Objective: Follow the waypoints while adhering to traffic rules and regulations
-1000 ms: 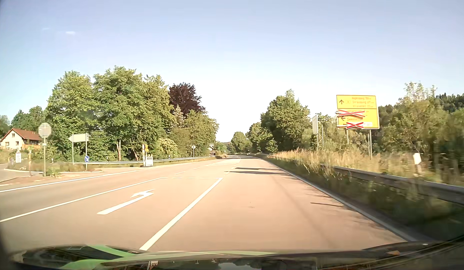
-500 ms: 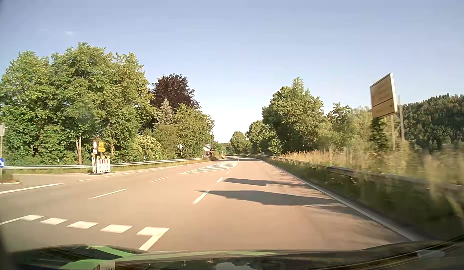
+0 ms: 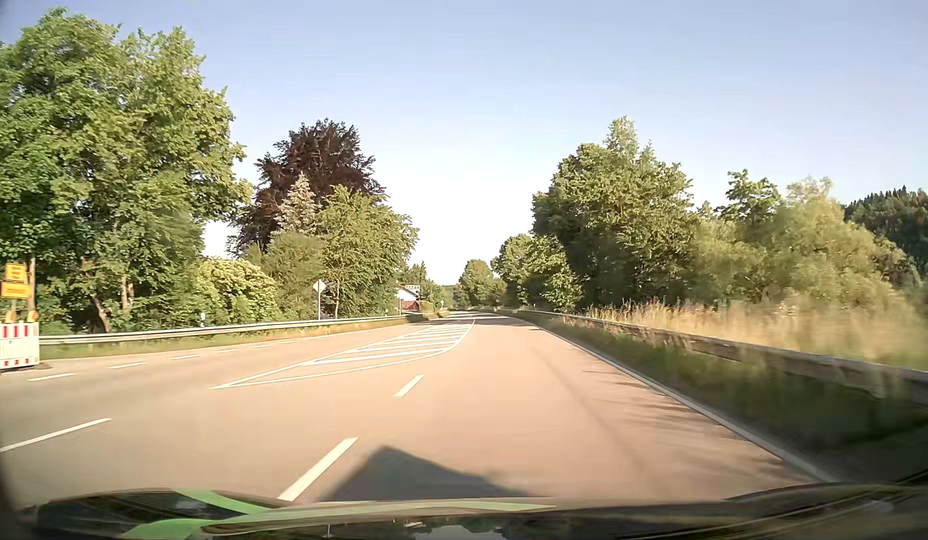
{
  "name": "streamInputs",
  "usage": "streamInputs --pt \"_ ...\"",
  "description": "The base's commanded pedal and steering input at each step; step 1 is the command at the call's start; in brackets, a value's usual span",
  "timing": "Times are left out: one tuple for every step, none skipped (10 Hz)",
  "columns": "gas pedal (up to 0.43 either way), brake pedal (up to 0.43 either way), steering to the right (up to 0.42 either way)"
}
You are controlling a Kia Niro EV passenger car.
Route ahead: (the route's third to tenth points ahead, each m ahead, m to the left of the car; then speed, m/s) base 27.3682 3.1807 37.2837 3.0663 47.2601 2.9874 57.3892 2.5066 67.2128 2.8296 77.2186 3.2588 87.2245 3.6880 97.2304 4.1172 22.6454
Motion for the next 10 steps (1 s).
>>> streamInputs --pt "0.209 0.0 -0.003" --pt "0.209 0.0 -0.003" --pt "0.209 0.0 -0.003" --pt "0.209 0.0 -0.003" --pt "0.209 0.0 -0.003" --pt "0.209 0.0 -0.003" --pt "0.22 0.0 -0.003" --pt "0.22 0.0 -0.003" --pt "0.22 0.0 -0.003" --pt "0.22 0.0 -0.003"
